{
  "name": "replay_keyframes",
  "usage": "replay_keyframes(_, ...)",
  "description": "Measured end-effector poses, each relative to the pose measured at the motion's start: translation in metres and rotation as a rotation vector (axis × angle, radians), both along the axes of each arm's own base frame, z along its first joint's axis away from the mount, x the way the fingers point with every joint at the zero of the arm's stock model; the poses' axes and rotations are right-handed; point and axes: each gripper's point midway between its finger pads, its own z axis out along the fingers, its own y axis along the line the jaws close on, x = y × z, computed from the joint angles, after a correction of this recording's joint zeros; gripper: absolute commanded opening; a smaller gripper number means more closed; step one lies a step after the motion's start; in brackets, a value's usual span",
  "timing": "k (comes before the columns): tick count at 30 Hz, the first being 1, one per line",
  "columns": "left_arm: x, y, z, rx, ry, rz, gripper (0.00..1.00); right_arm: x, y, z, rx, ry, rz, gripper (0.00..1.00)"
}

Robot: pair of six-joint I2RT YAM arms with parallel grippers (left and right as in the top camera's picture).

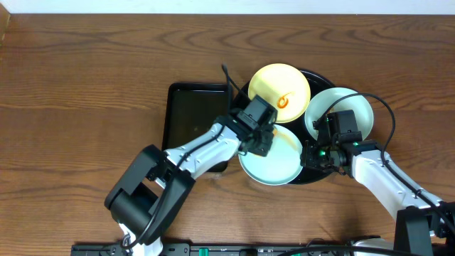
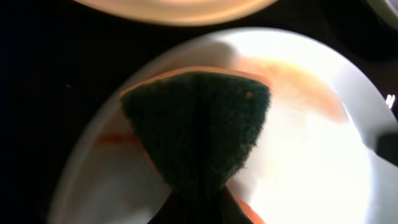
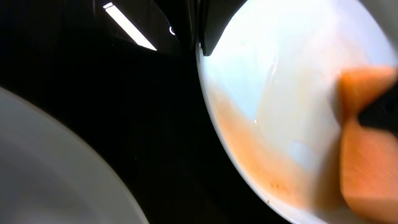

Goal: Clean dirty plates on tray and stack at the side

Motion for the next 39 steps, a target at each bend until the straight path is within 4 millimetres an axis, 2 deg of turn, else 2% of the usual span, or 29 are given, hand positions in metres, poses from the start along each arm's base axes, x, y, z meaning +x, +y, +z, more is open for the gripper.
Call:
replay_keyframes(9, 0.030, 0.020, 0.002, -0.032, -0.008, 0.134, 0.08, -0.001, 0.001, 0.000, 0.004, 0.002, 0.001, 0.01)
replay_keyframes(17, 0.043, 0.016, 0.013, -0.092, -0.027, 0.219, 0.08, -0.001, 0.001, 0.000, 0.008, 0.003, 0.003, 0.01)
replay_keyframes(23, 0.056, 0.027, 0.046, -0.128, -0.090, 0.267, 0.08, -0.002, 0.000, -0.001, -0.002, 0.008, 0.002, 0.02)
replay_keyframes(25, 0.059, 0.036, 0.057, -0.127, -0.113, 0.290, 0.08, -0.002, 0.000, -0.001, -0.003, 0.008, 0.003, 0.12)
replay_keyframes(28, 0.060, 0.057, 0.061, -0.080, -0.110, 0.335, 0.09, -0.004, -0.001, -0.001, -0.006, 0.015, 0.002, 0.28)
replay_keyframes(35, 0.058, 0.109, 0.046, 0.036, -0.039, 0.443, 0.09, -0.004, -0.001, -0.001, -0.007, 0.013, 0.009, 0.35)
replay_keyframes(39, 0.062, 0.131, 0.043, 0.062, -0.021, 0.498, 0.09, -0.006, -0.001, -0.002, -0.008, 0.021, 0.010, 0.33)
